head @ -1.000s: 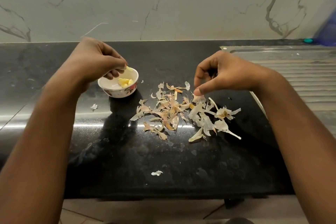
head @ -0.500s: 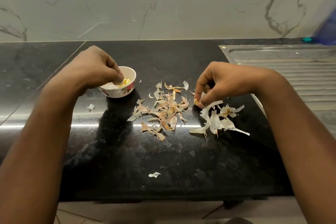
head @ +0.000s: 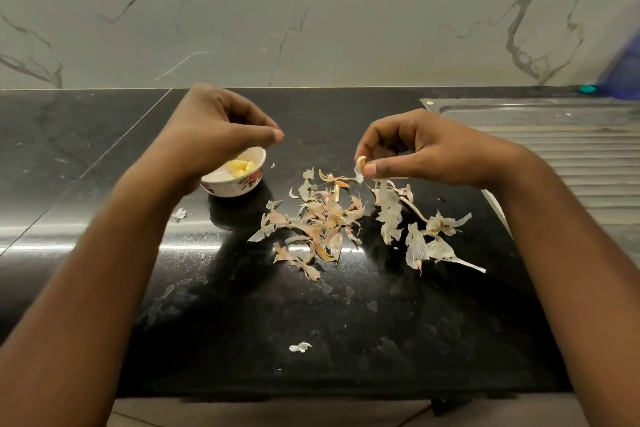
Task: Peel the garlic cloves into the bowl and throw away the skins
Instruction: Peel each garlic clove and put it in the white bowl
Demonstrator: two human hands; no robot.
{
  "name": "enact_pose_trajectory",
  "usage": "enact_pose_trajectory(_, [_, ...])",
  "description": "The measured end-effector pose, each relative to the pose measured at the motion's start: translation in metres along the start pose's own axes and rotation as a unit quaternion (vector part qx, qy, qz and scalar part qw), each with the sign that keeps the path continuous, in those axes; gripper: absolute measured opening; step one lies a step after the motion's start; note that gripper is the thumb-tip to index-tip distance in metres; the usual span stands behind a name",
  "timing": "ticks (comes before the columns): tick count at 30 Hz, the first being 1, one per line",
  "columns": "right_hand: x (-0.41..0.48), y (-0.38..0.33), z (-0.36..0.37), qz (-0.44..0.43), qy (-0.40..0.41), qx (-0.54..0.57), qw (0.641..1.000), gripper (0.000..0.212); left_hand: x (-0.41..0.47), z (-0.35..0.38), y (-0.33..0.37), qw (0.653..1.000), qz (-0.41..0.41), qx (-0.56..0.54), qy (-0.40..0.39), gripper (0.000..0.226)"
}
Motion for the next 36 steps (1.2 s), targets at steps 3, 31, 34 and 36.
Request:
enact_pose_trajectory(3, [0.002, 0.000, 0.003, 0.007, -0.016, 0.014, 1.000, 0.017, -0.003, 0.024, 0.009, 0.996, 0.059, -0.052, -0.035, 0.018])
enact_pose_trajectory(31, [-0.001, 0.007, -0.008, 0.035, 0.023, -0.028, 0.999, 0.012, -0.002, 0.079, -0.001, 0.980, 0.028, -0.141, -0.136, 0.010])
enact_pose_trajectory(34, [-0.002, 0.007, -0.009, 0.047, 0.016, -0.029, 0.998, 0.010, -0.001, 0.079, -0.002, 0.980, 0.024, -0.140, -0.140, 0.011])
enact_pose_trajectory(36, [-0.004, 0.008, -0.010, 0.058, 0.015, -0.030, 0.998, 0.008, -0.001, 0.077, -0.002, 0.981, 0.021, -0.138, -0.137, 0.009])
Point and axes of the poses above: each hand's wrist, its own x-axis towards the middle knuckle, its own z-axis out of the palm, y = z × x, the point moved 3 cm from there along x, towards the middle knuckle, and after that the axes turned 7 degrees about -y, right-handed, at the moved point
